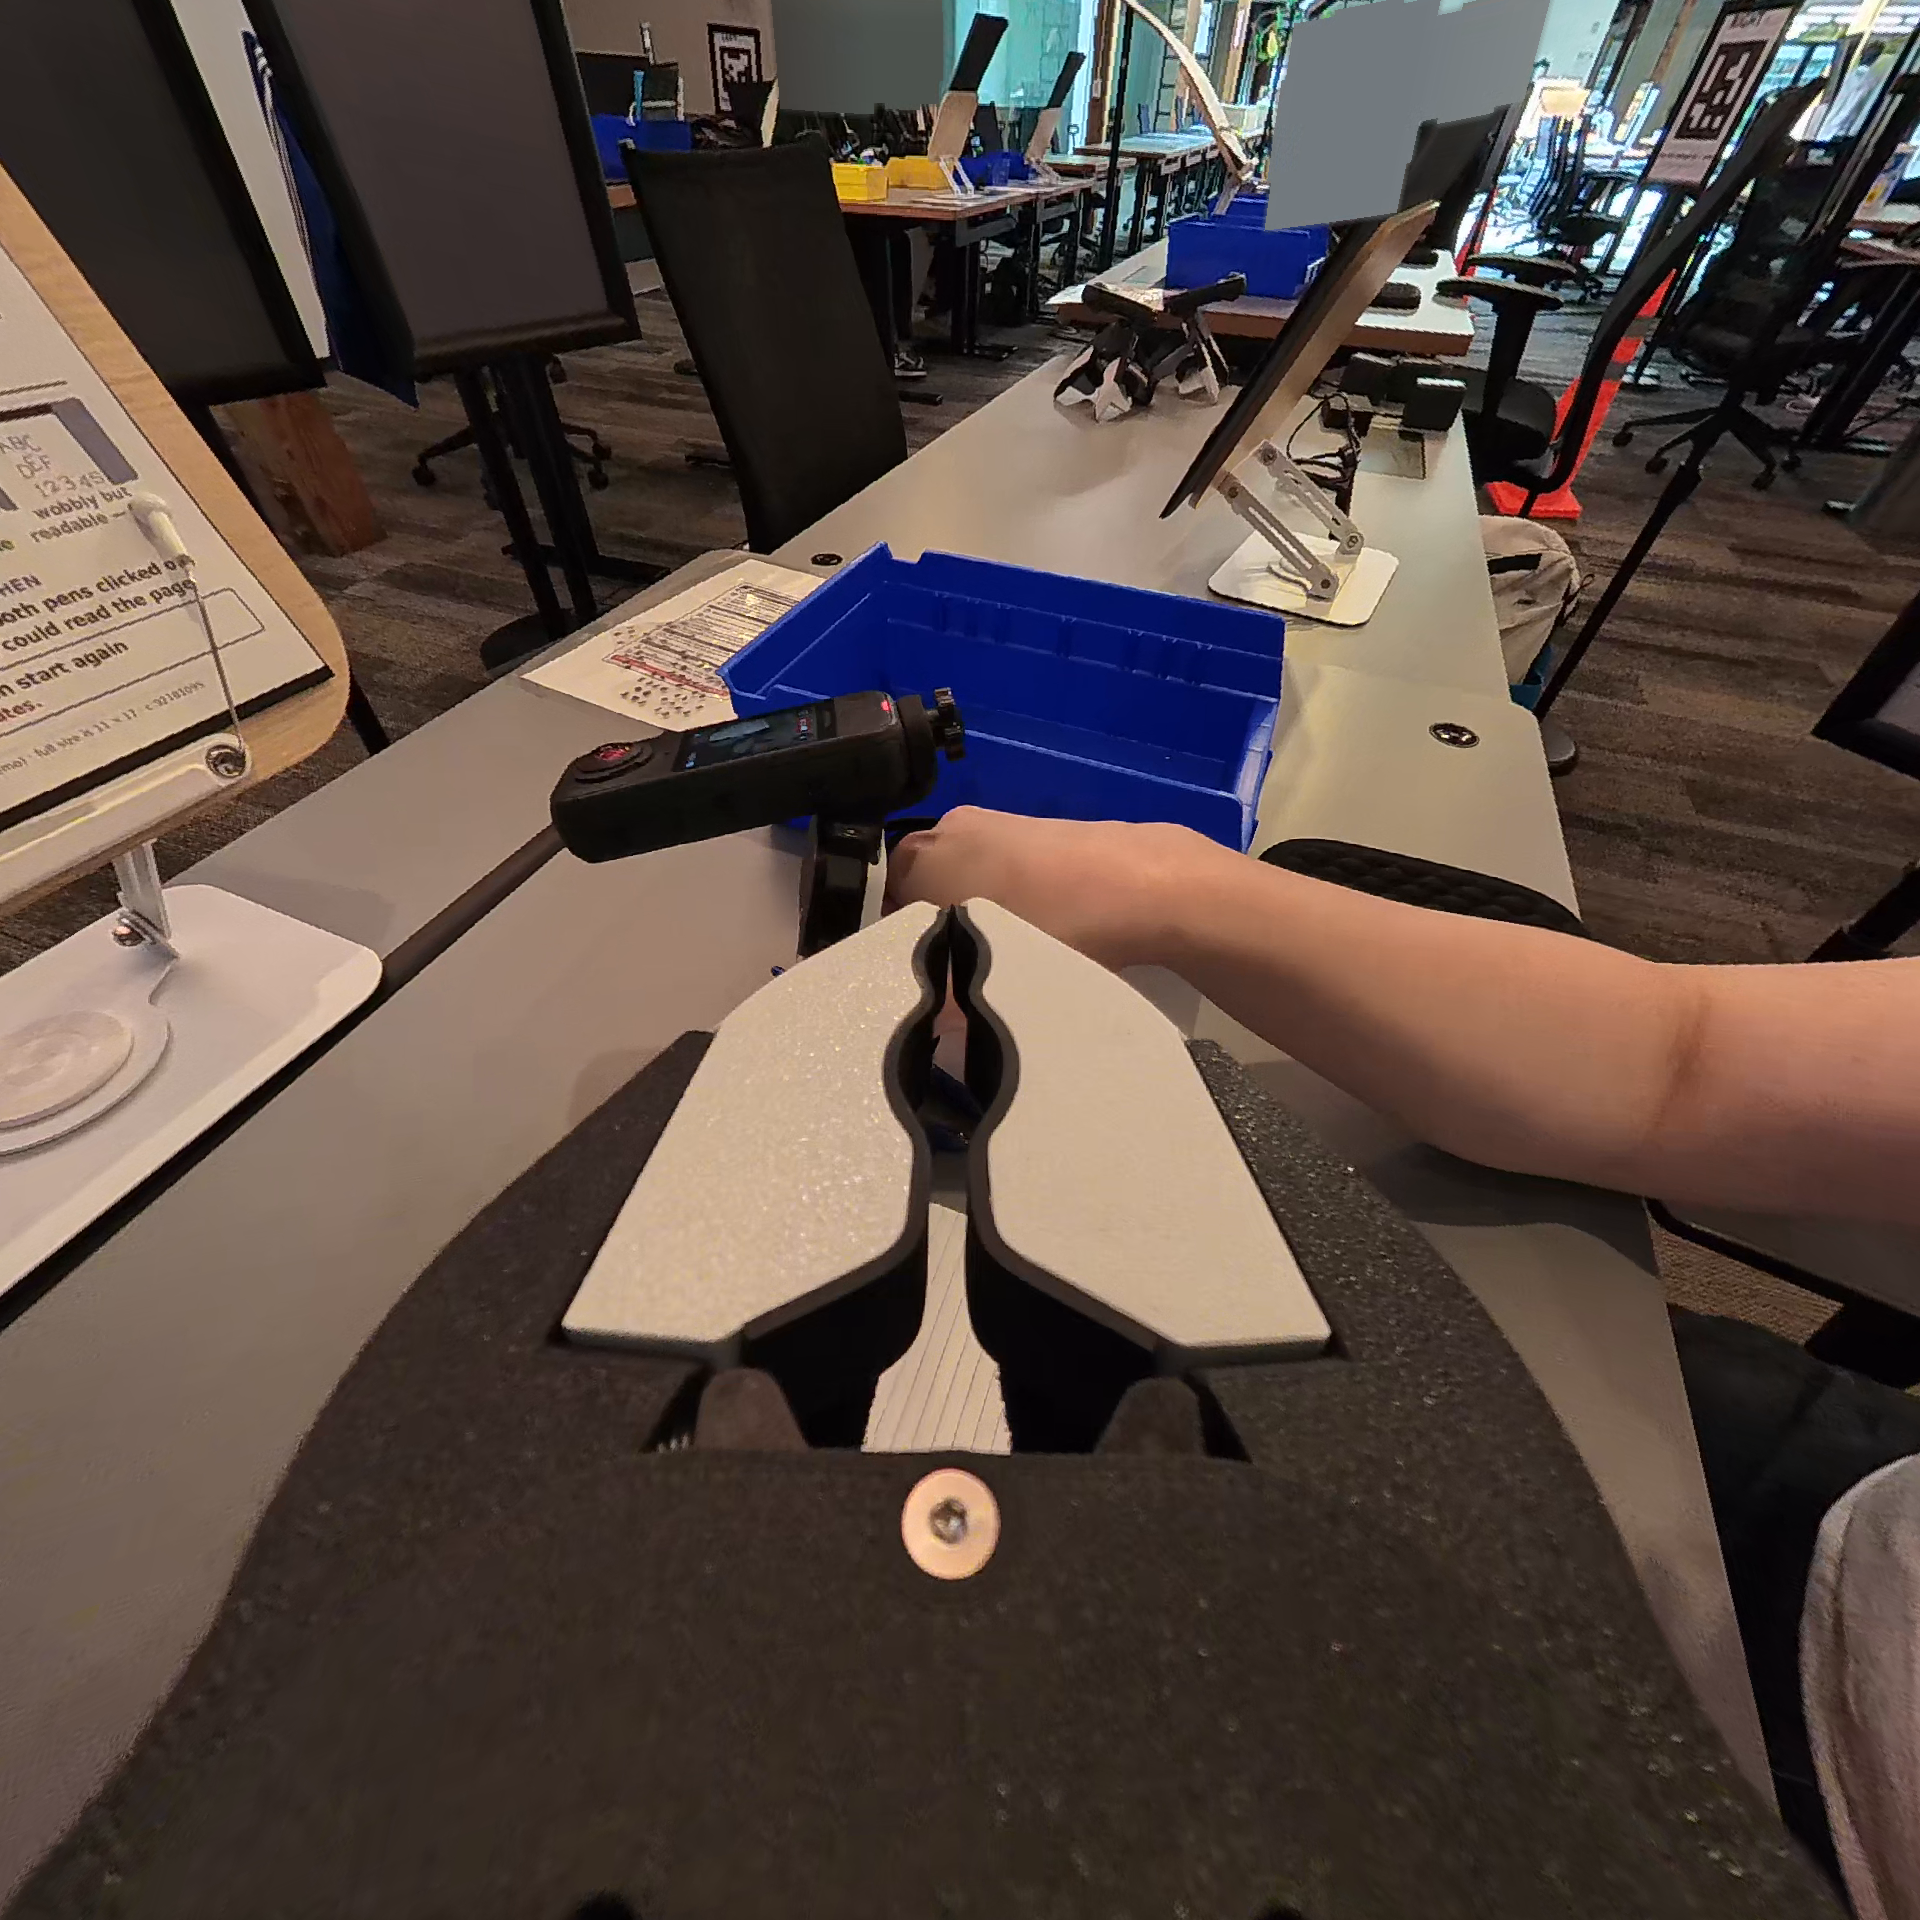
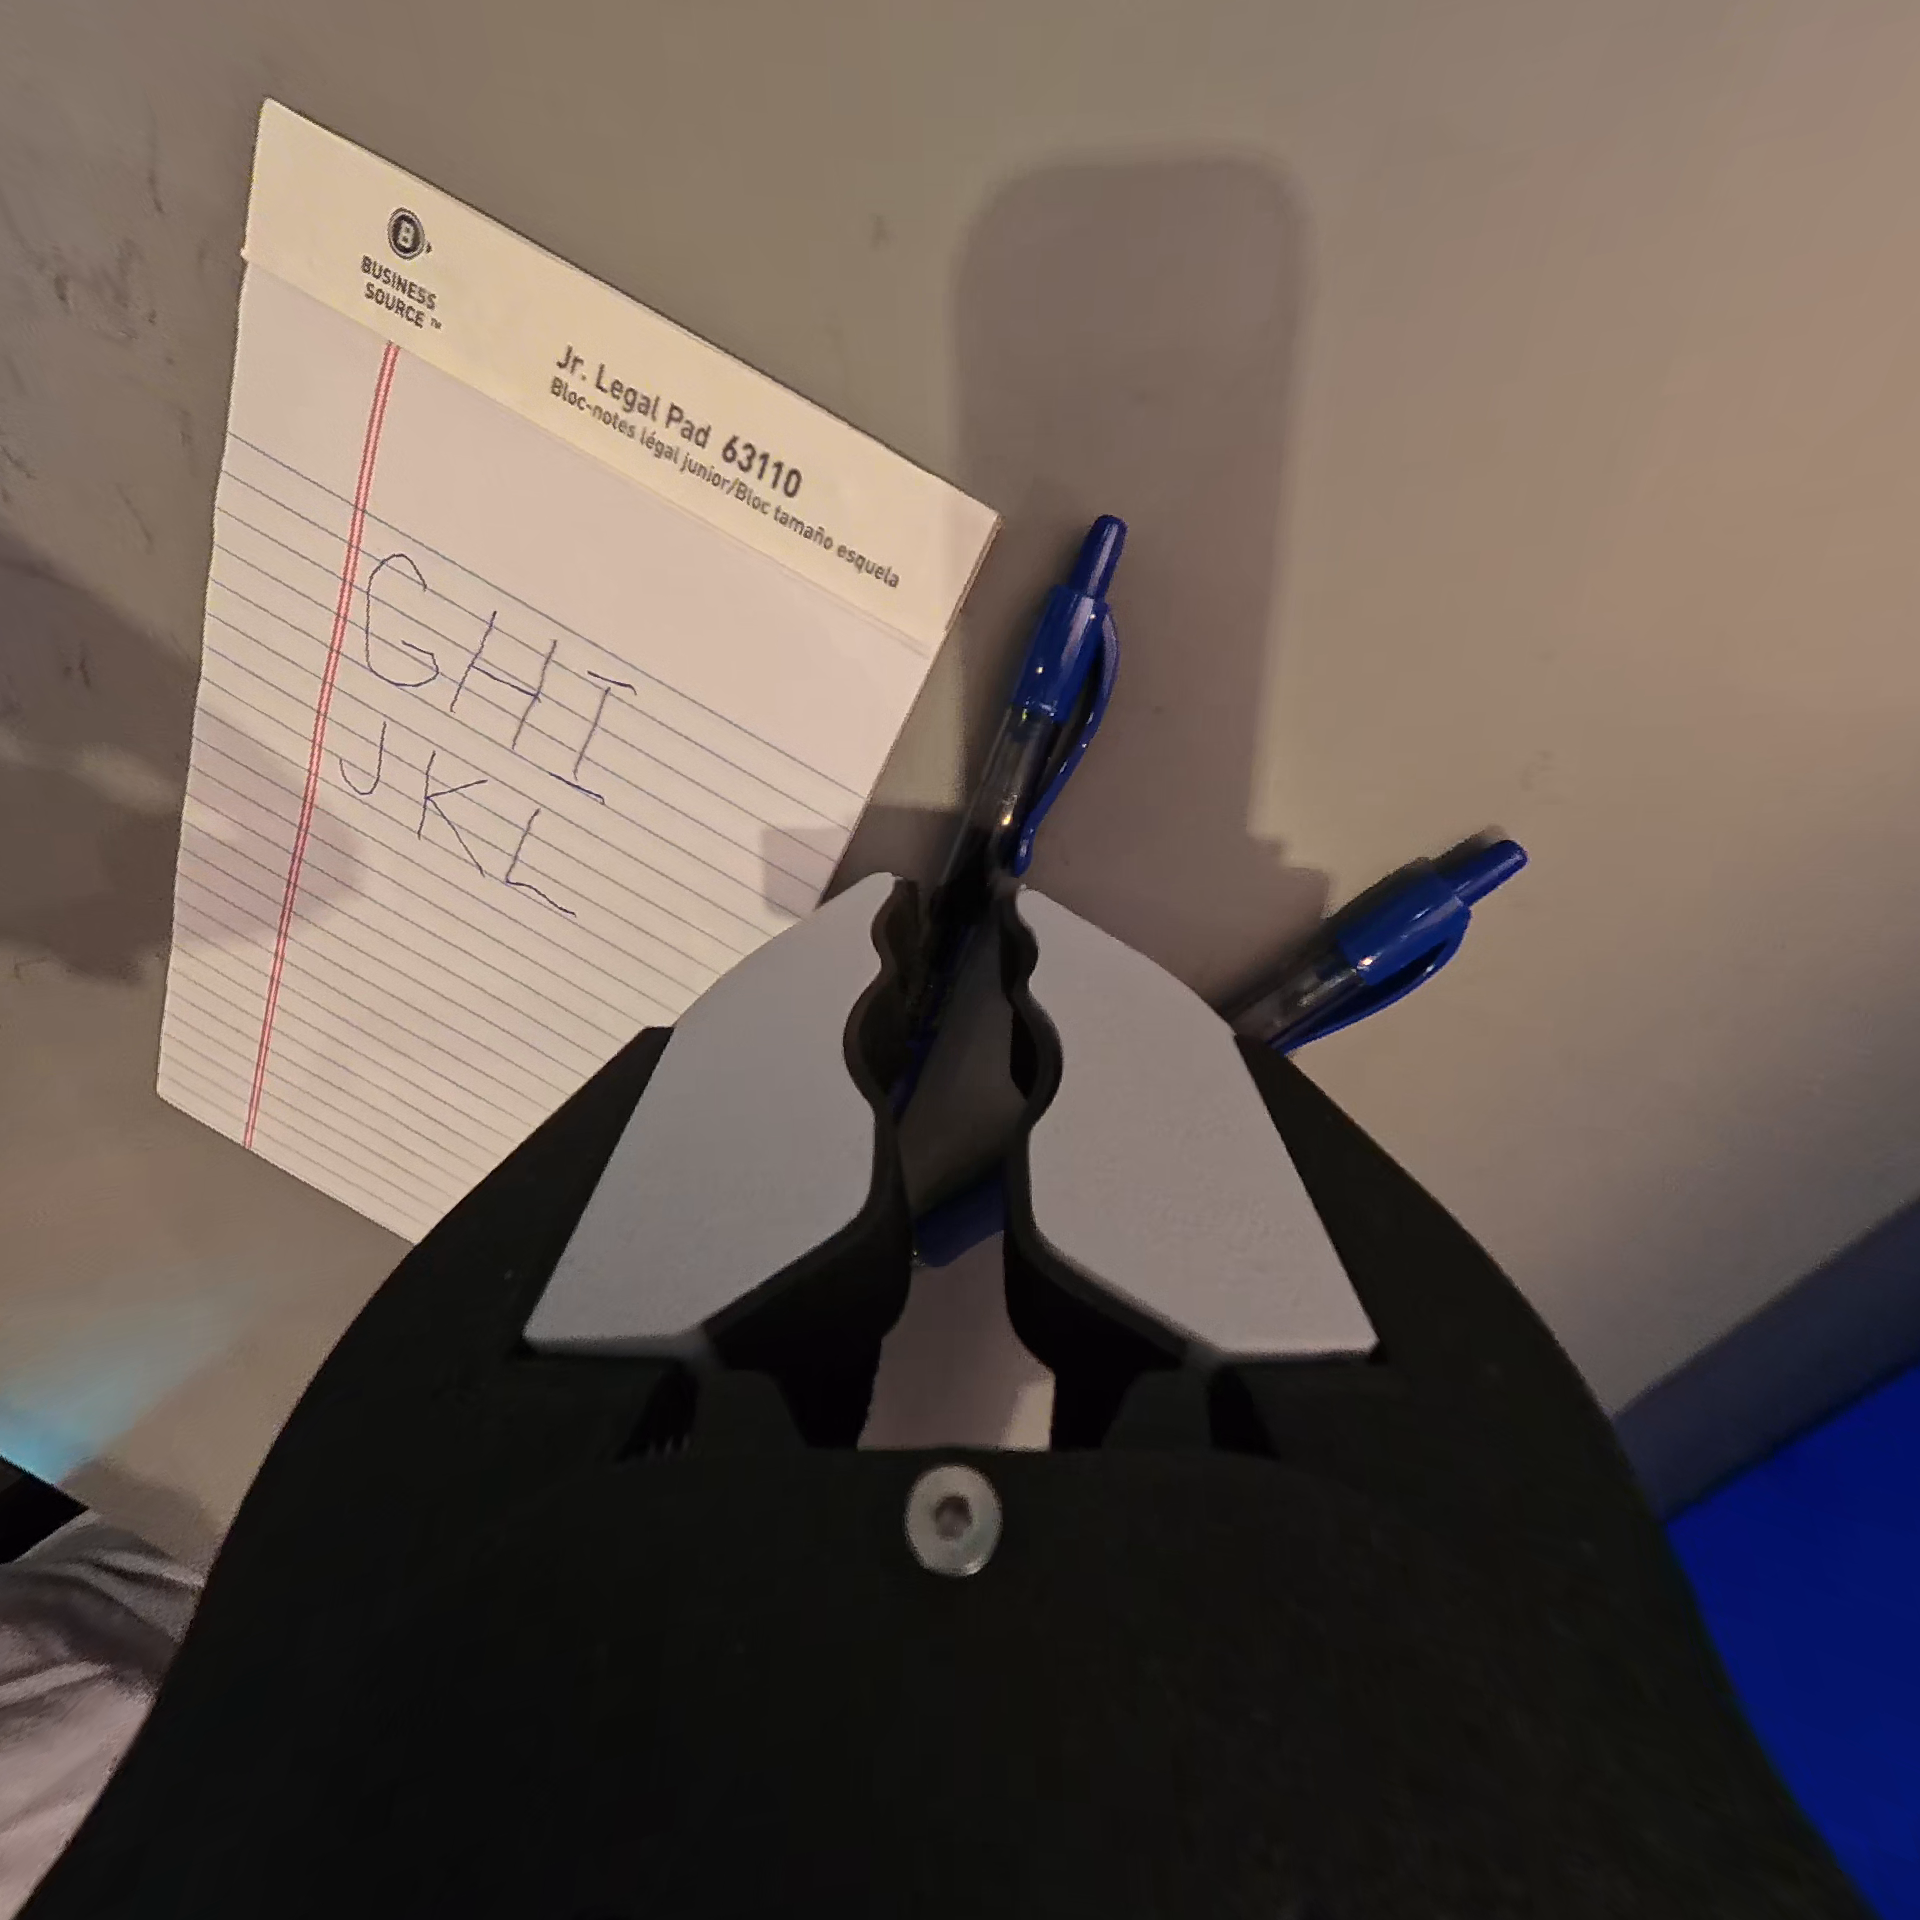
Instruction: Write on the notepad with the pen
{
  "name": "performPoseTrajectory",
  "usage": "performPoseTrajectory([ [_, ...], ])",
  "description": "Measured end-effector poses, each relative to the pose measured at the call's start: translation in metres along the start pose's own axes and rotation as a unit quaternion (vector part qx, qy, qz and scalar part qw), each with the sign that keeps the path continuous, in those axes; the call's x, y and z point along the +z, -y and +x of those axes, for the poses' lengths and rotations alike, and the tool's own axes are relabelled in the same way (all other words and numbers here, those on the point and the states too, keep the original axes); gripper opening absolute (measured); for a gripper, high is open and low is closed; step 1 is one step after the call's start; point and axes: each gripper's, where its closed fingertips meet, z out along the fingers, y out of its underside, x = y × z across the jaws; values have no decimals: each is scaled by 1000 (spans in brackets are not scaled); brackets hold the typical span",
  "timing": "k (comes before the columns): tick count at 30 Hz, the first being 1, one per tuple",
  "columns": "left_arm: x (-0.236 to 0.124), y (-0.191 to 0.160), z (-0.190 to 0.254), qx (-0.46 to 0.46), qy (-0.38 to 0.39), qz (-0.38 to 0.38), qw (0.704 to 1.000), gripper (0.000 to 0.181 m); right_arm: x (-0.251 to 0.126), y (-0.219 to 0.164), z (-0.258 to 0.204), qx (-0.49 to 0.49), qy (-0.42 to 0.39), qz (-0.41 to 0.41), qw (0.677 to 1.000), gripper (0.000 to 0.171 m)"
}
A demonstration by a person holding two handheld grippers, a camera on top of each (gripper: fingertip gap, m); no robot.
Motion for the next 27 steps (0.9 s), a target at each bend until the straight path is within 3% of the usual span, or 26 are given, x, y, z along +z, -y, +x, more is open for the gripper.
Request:
performPoseTrajectory([
  [5,0,0,0,1,2,-1,1000,0,-2,-1,2,-10,-13,-4,1000,27],
  [10,-2,1,-3,4,8,3,1000,0,-16,7,-2,-25,-11,29,999,26],
  [17,-8,7,-11,2,25,19,999,0,-78,26,-8,-60,-43,138,988,25],
  [22,-10,9,-13,-7,22,27,999,0,-144,46,-13,-94,-85,279,952,23],
  [27,-11,8,-18,-11,28,30,999,0,-209,59,-19,-153,-152,422,880,19],
])
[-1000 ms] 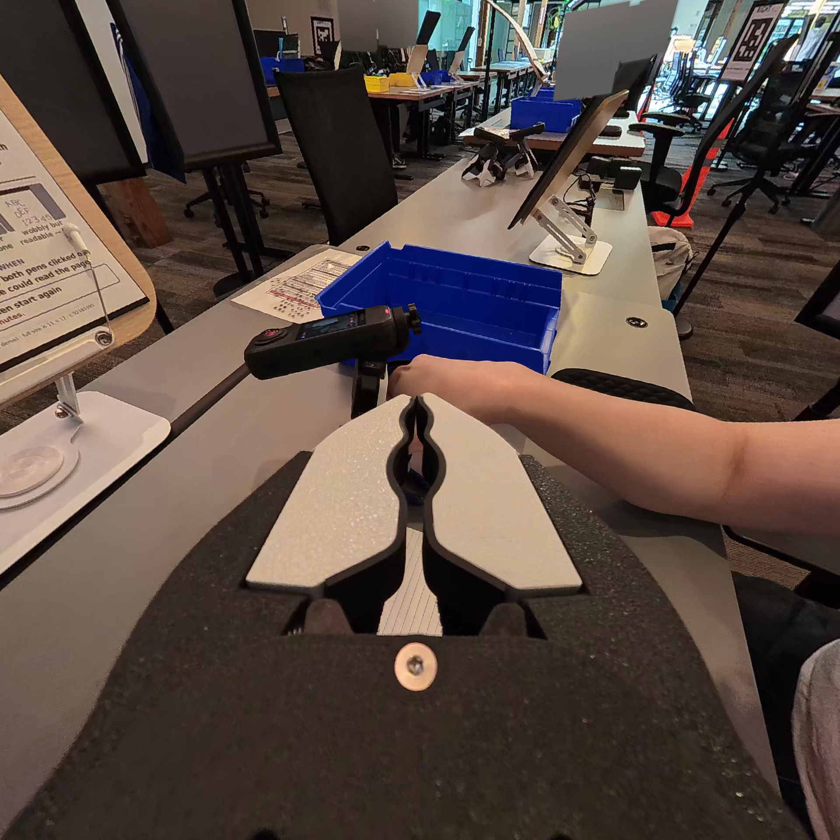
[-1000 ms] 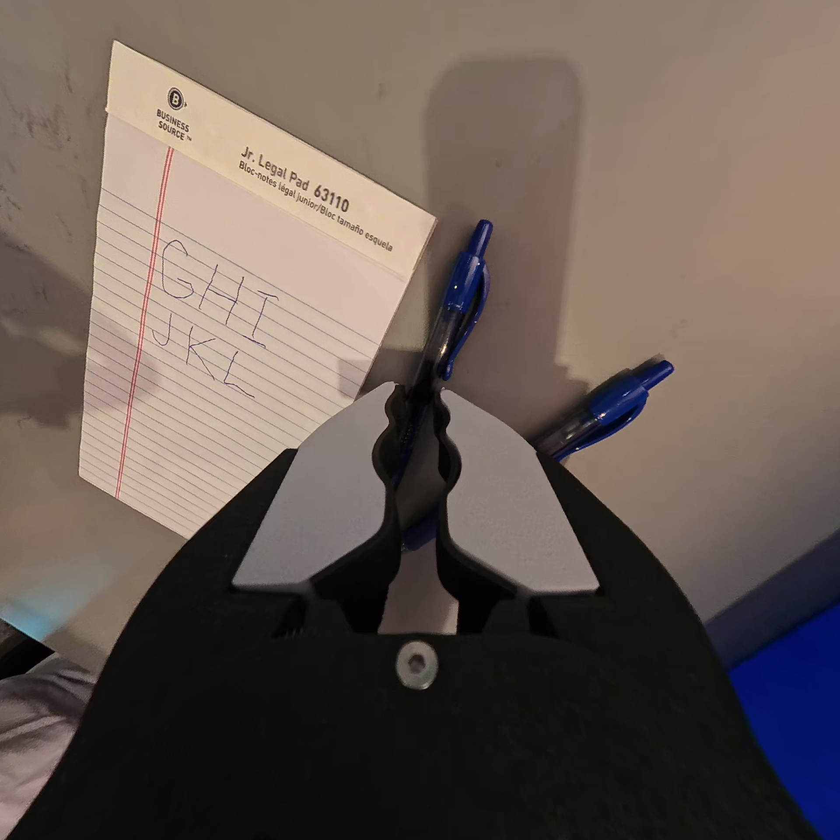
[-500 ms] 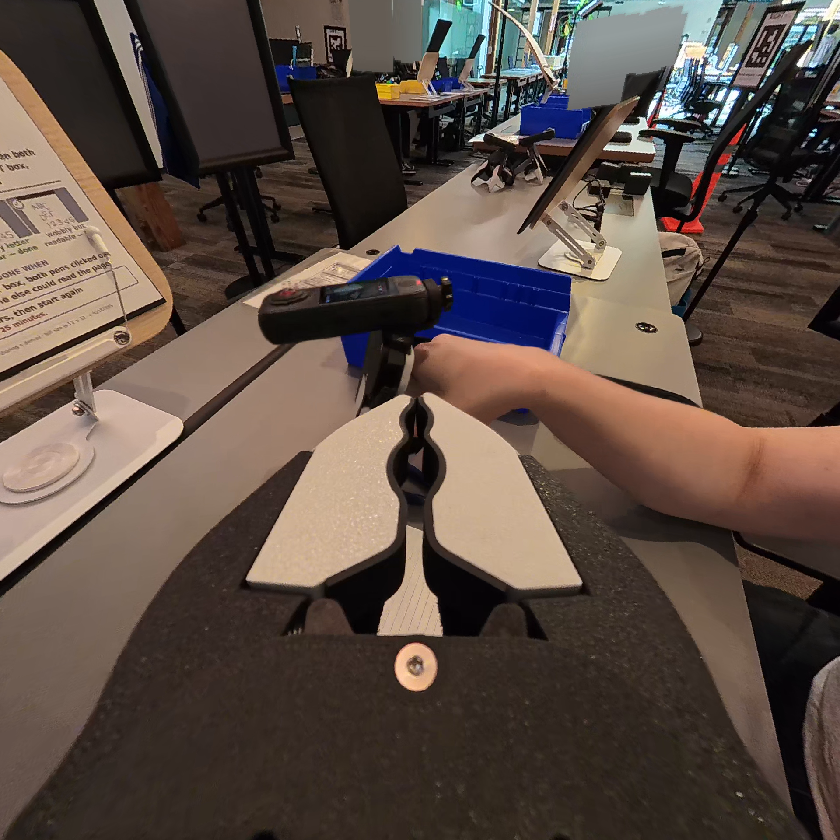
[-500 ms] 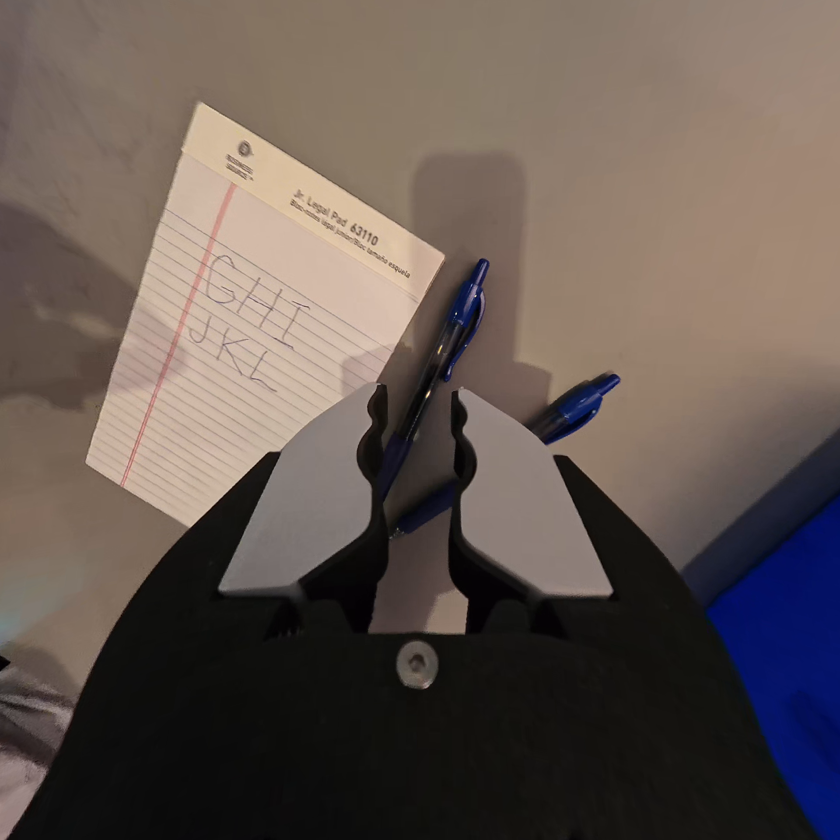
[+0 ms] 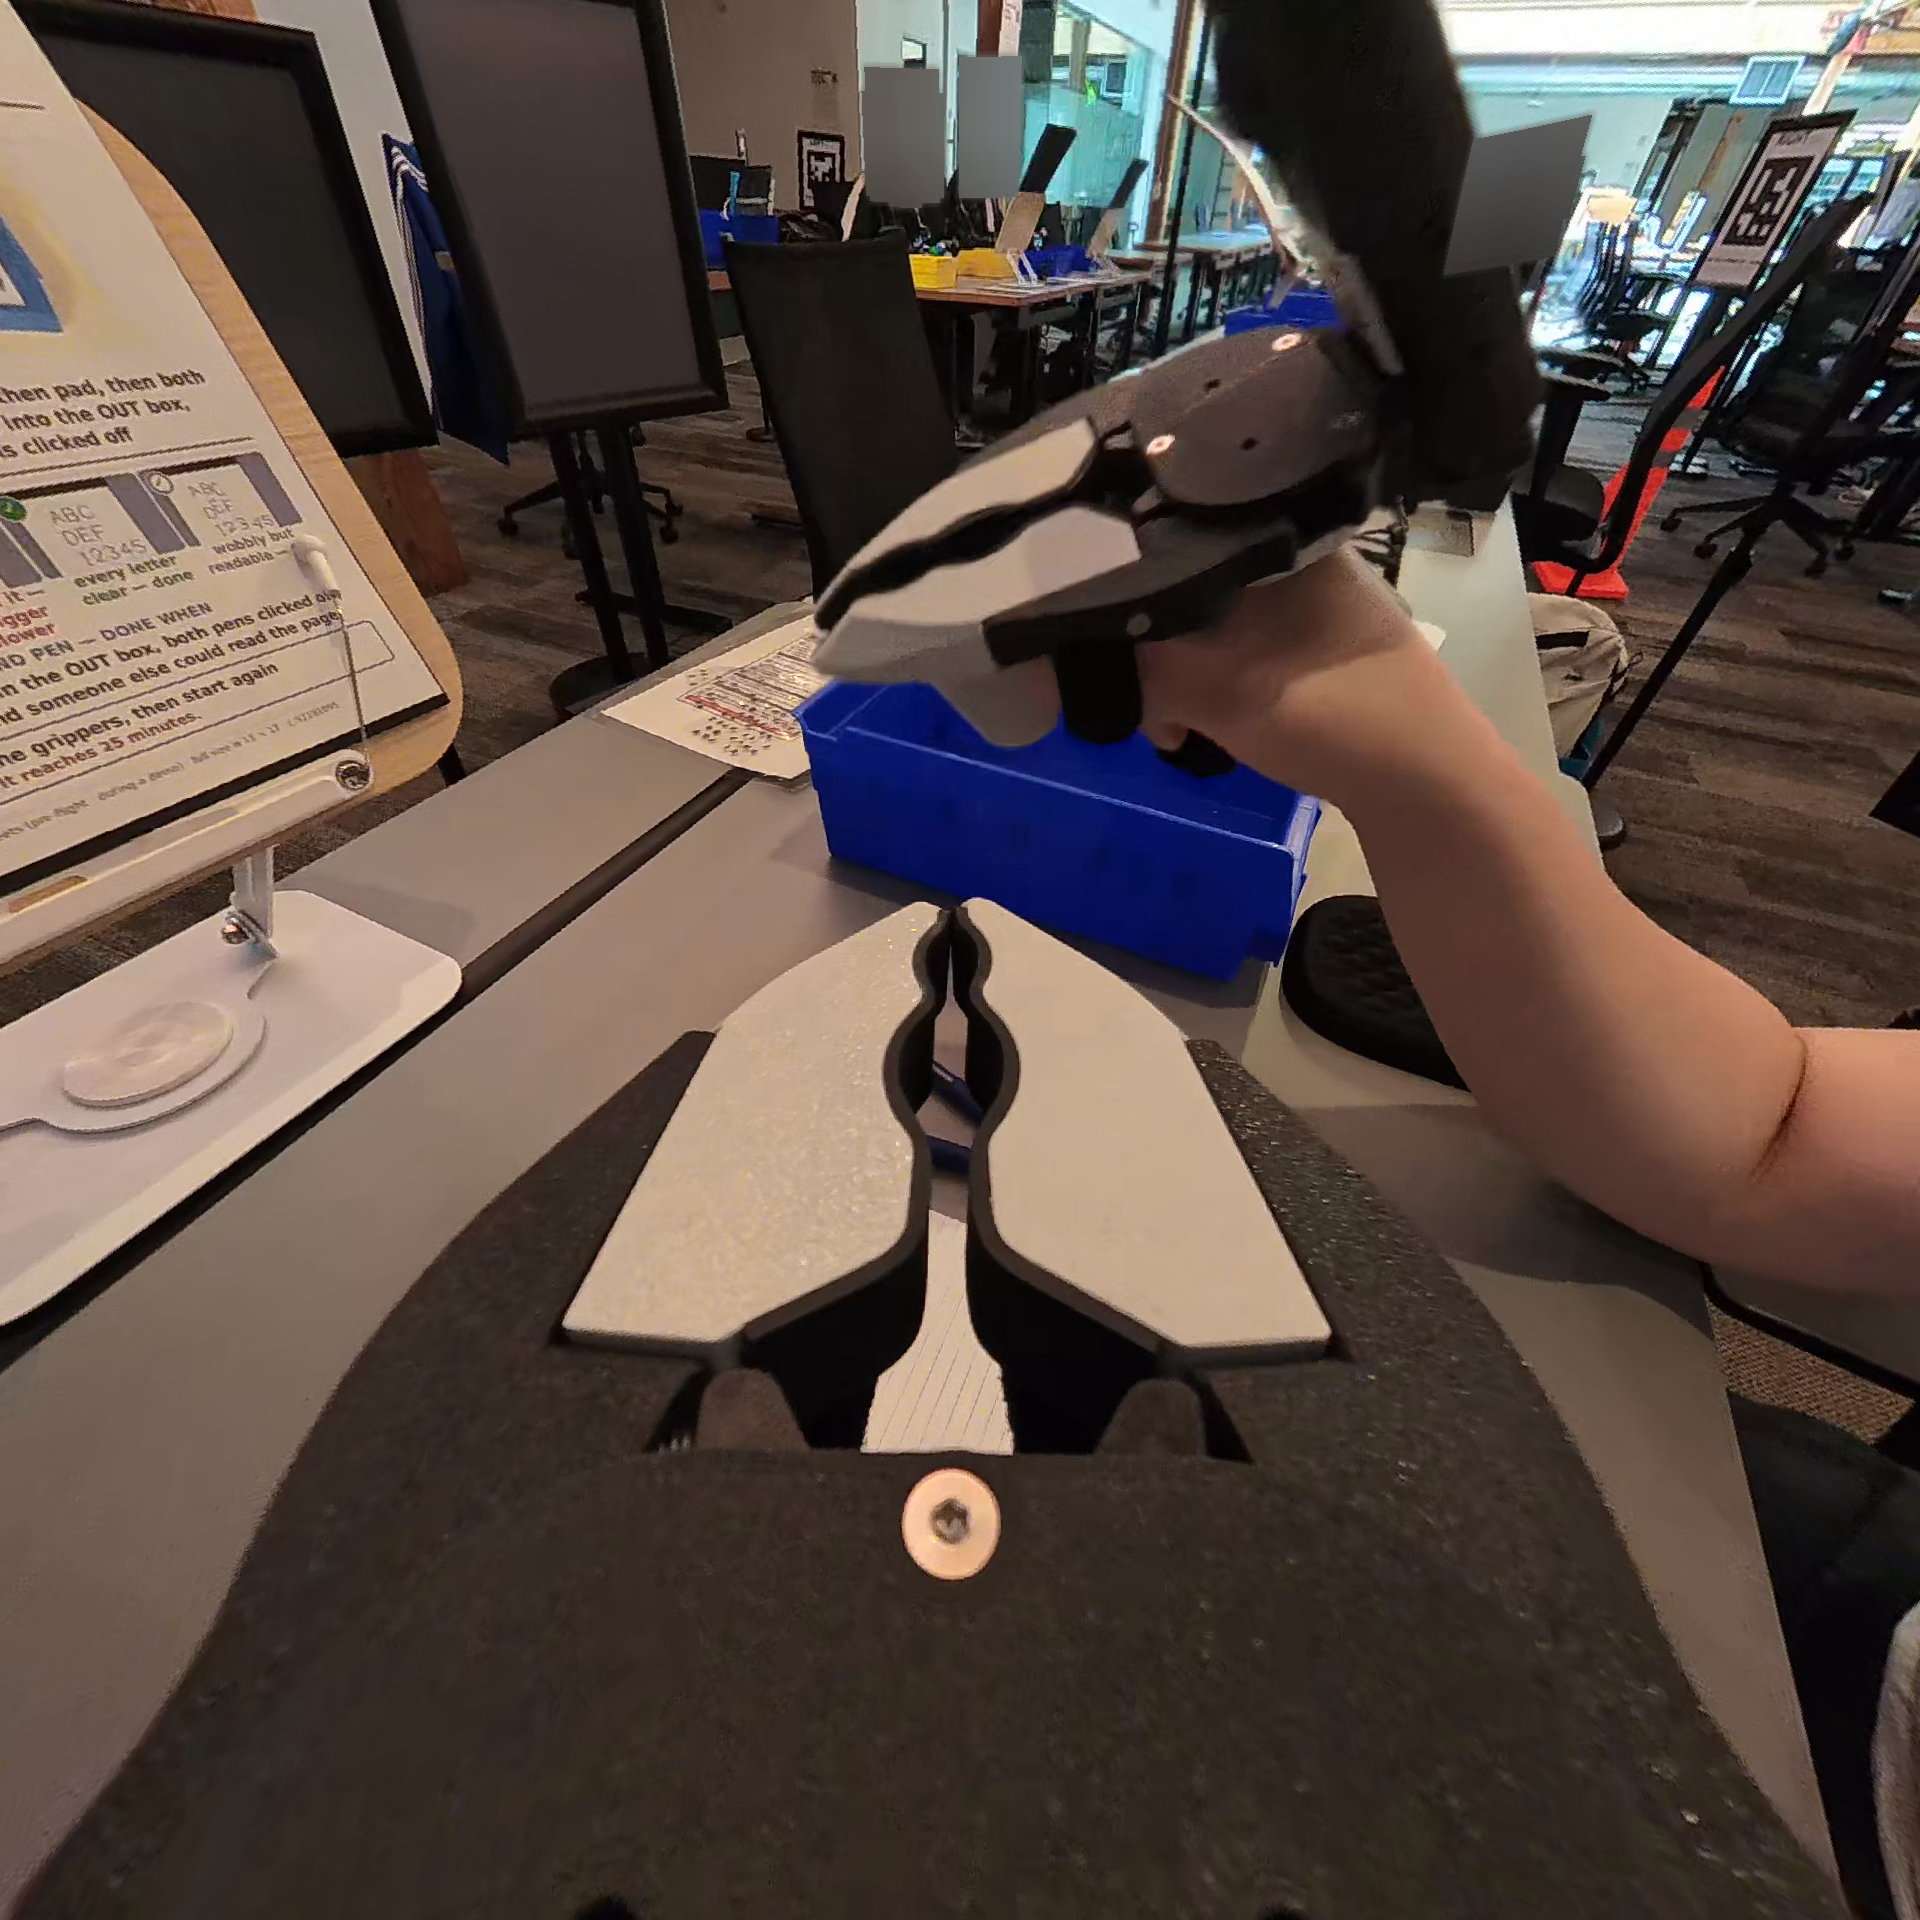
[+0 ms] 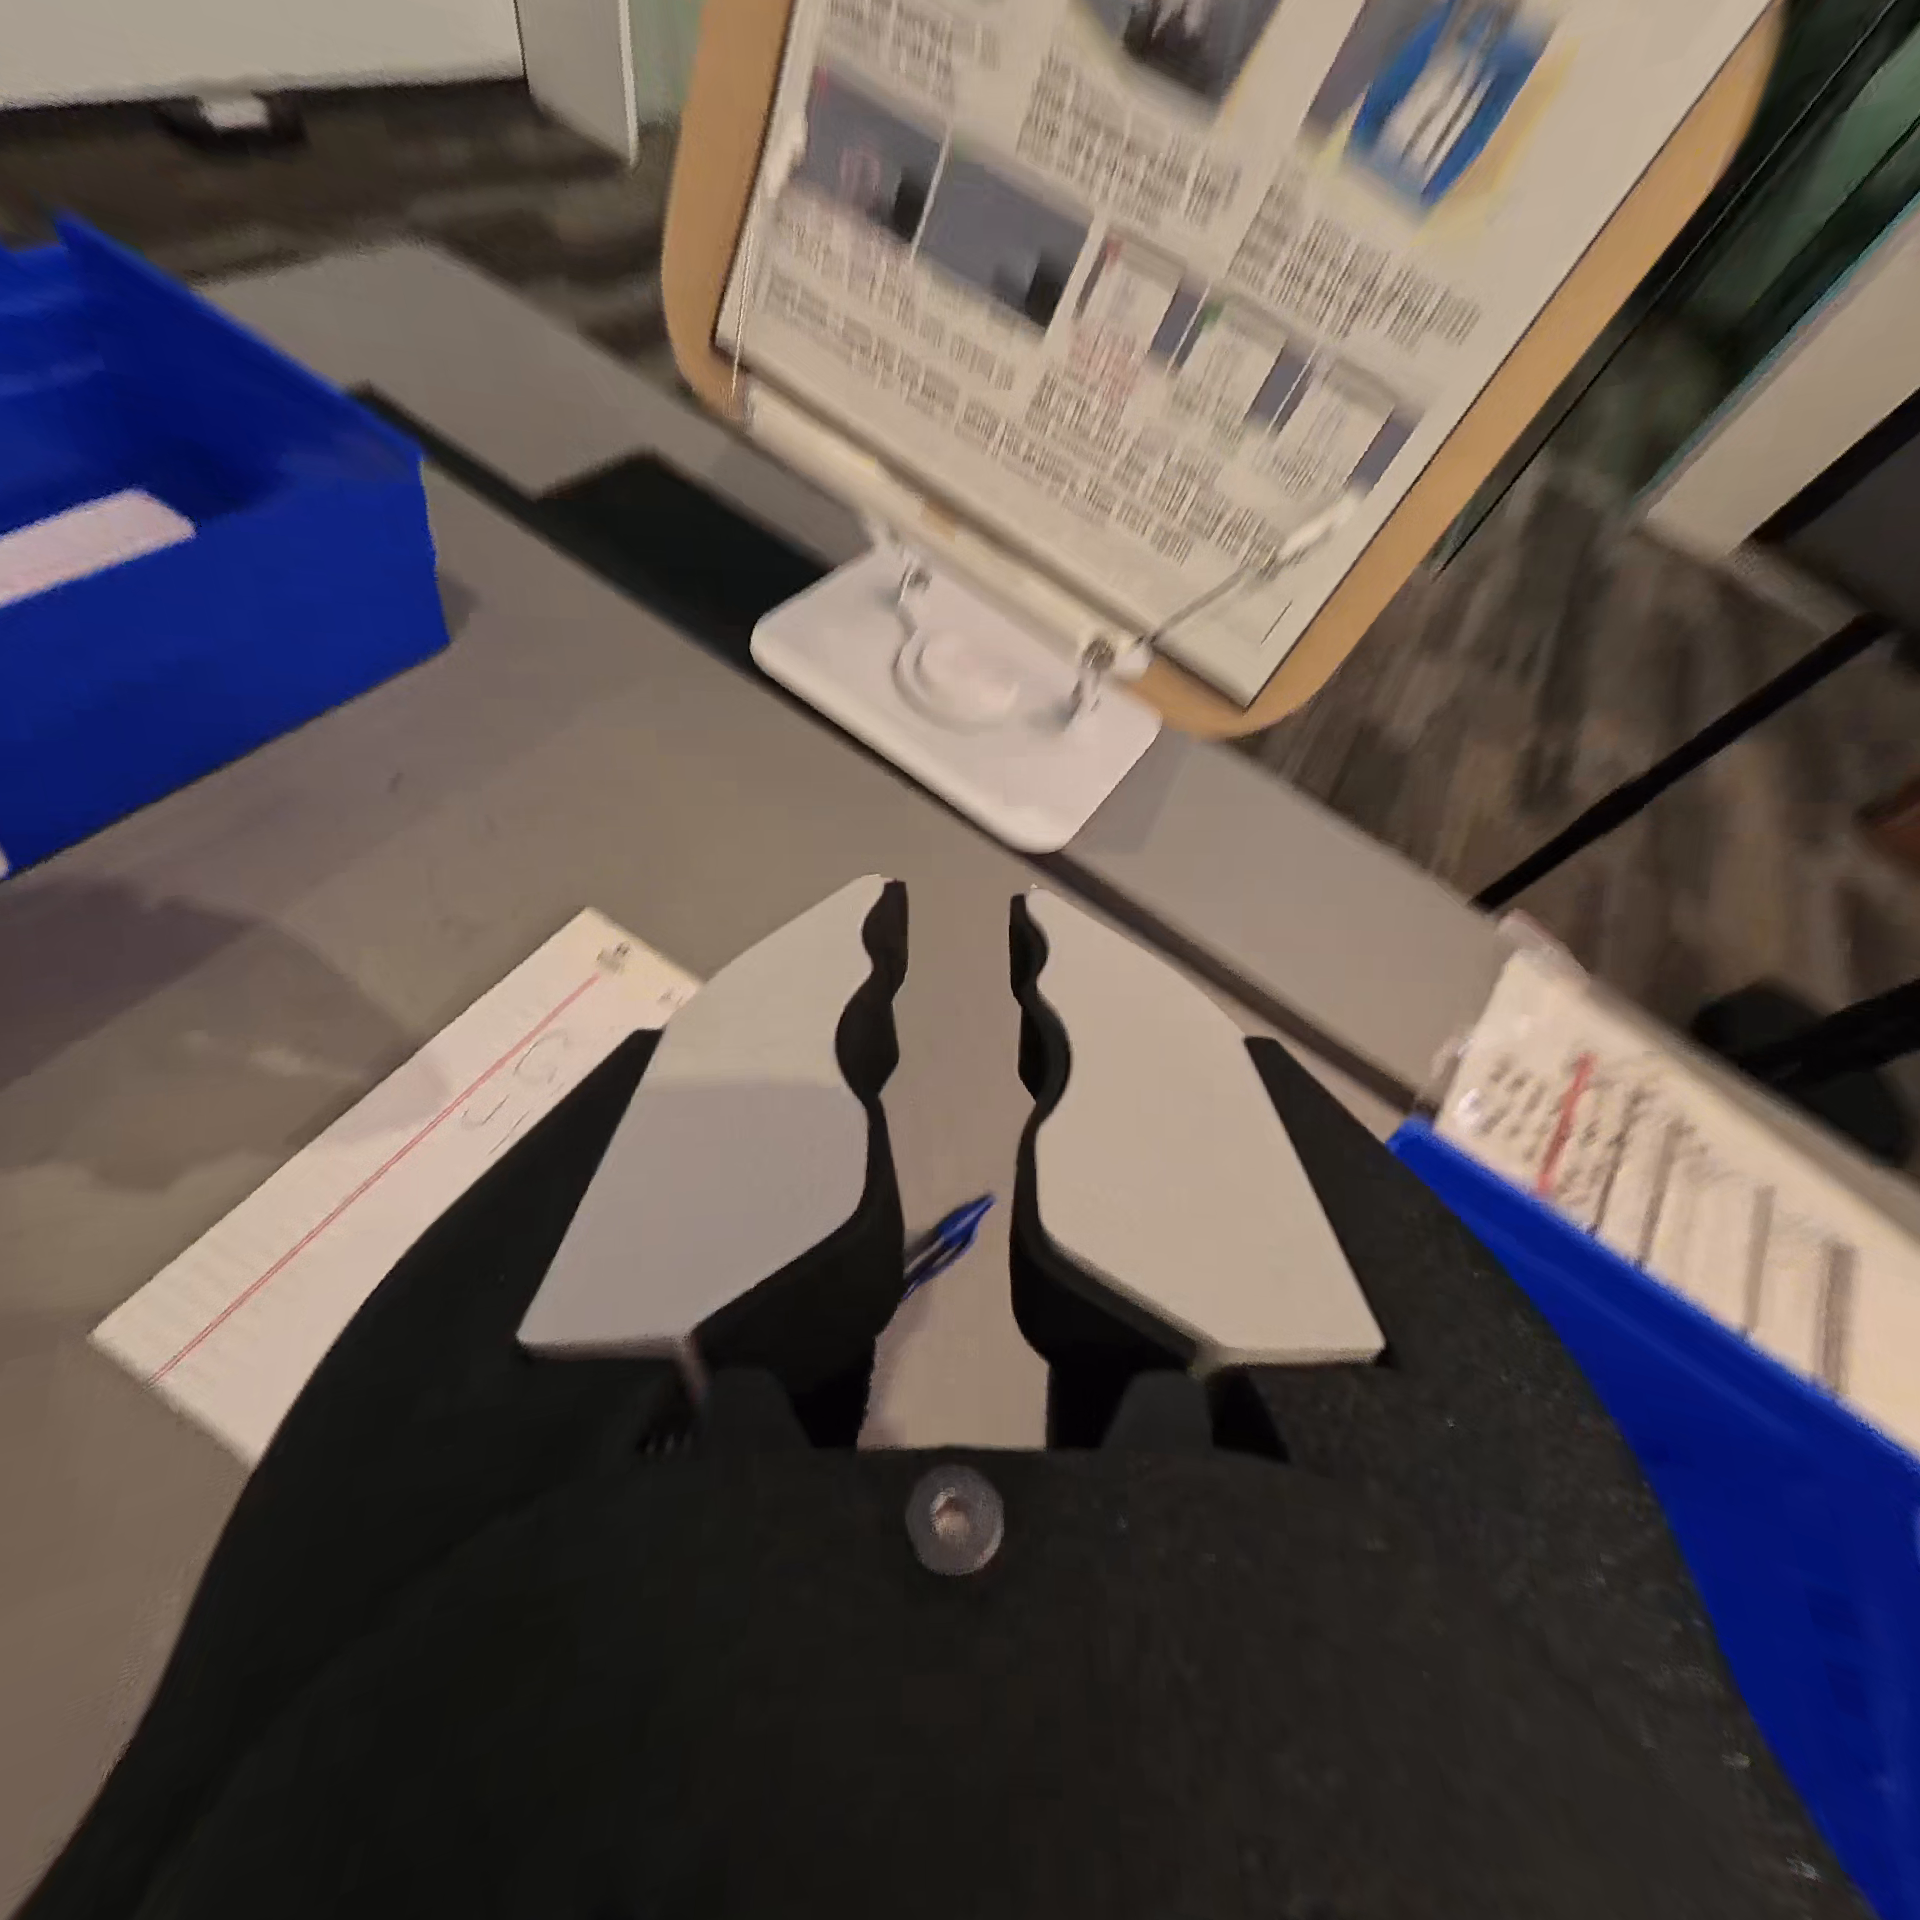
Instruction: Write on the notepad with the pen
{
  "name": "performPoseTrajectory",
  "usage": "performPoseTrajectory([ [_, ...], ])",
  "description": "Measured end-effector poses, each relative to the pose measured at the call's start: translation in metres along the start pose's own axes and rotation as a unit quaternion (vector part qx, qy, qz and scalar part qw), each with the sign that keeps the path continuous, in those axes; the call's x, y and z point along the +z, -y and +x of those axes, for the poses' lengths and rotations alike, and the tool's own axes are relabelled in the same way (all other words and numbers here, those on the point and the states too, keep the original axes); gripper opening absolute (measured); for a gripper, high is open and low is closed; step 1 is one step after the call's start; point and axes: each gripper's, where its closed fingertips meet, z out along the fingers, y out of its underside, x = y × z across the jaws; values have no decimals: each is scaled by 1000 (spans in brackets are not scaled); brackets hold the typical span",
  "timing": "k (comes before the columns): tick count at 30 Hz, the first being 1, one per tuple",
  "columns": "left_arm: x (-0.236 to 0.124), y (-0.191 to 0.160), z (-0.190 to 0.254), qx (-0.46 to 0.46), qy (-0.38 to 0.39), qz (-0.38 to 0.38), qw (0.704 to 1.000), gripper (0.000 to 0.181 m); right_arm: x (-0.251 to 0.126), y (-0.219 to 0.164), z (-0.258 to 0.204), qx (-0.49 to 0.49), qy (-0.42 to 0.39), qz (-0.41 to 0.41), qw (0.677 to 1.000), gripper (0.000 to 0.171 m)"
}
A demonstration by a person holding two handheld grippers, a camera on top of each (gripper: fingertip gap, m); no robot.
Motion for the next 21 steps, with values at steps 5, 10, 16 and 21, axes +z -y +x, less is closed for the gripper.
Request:
performPoseTrajectory([
  [5,1,-3,-4,5,8,-5,1000,0,-24,32,12,-51,-55,113,991,16],
  [10,3,-7,-8,4,15,-10,1000,0,-33,44,15,-95,-70,201,972,26],
  [16,0,-6,-16,36,50,-14,998,0,-20,30,25,-93,-76,203,972,35],
  [21,-2,-4,-19,34,57,-9,998,0,-17,28,18,-52,-26,202,978,34],
])
